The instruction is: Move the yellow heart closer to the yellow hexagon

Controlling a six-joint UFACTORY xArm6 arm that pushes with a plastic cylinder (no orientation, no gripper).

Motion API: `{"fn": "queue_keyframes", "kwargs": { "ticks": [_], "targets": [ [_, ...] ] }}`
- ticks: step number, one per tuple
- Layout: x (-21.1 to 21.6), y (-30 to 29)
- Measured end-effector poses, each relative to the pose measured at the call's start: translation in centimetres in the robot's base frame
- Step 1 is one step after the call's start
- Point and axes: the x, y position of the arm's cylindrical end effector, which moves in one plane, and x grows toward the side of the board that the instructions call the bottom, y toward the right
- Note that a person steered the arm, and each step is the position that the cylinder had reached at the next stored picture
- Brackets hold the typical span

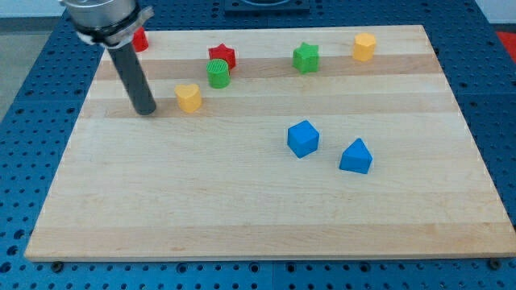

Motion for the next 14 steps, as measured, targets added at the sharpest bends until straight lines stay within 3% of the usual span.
{"fn": "queue_keyframes", "kwargs": {
  "ticks": [2,5,6,9,11,14],
  "targets": [
    [-1.3,6.7],
    [-3.2,4.9],
    [-3.4,6.7],
    [-3.7,17.4],
    [-3.5,29.2],
    [-6.2,28.5]
  ]
}}
